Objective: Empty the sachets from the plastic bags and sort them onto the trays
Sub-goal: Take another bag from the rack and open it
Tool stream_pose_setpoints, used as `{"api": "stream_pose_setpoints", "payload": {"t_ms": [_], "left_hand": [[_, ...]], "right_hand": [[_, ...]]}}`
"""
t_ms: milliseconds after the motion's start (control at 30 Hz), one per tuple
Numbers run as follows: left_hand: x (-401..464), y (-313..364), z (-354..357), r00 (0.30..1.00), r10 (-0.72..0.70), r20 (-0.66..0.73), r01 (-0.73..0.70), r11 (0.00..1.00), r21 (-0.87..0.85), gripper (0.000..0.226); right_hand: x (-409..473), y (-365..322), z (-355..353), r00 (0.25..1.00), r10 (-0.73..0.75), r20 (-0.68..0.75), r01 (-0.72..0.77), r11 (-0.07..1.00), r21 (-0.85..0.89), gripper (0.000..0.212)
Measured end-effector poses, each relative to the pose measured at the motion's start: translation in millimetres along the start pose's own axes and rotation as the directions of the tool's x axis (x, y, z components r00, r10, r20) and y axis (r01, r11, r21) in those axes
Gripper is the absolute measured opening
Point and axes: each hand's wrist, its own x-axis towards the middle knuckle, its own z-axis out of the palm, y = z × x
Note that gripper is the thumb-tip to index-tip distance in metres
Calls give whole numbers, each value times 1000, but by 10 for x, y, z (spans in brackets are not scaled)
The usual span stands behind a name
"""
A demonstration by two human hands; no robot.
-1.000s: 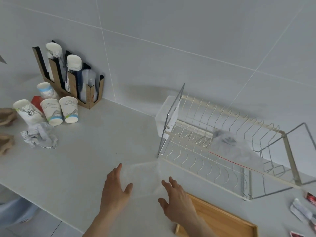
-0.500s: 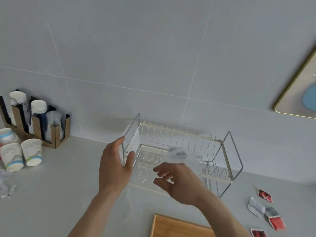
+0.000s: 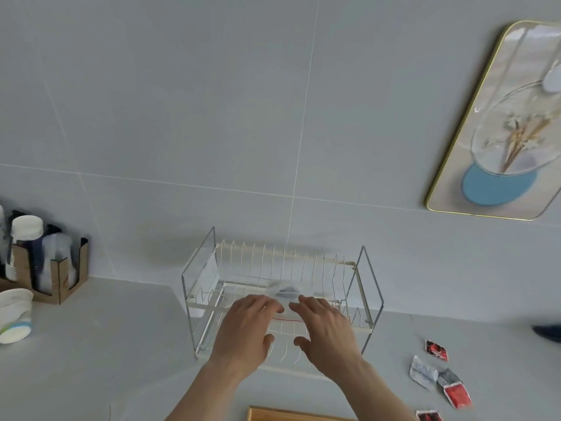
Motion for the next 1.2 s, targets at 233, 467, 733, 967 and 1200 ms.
{"api": "stream_pose_setpoints", "payload": {"t_ms": [233, 467, 733, 967, 1200], "left_hand": [[106, 43, 35, 998, -32, -47, 37, 992, 120, 28], [339, 211, -383, 956, 2, -295, -7, 1000, -16, 13], [571, 663, -1150, 919, -69, -389, -105, 907, -409, 18], [430, 1061, -1215, 989, -76, -131, -39, 709, -704, 13], [146, 1237, -656, 950, -68, 305, 262, 705, -659, 9]], "right_hand": [[72, 55, 27, 955, 12, -295, -1, 999, 38, 10], [231, 53, -462, 872, 140, -469, 0, 958, 286, 6], [124, 22, -1623, 871, 282, -403, 166, 603, 780, 9], [-303, 406, -1736, 986, 154, -66, 22, 273, 962, 13], [-794, 761, -1019, 966, 198, 169, -208, 197, 958, 20]]}}
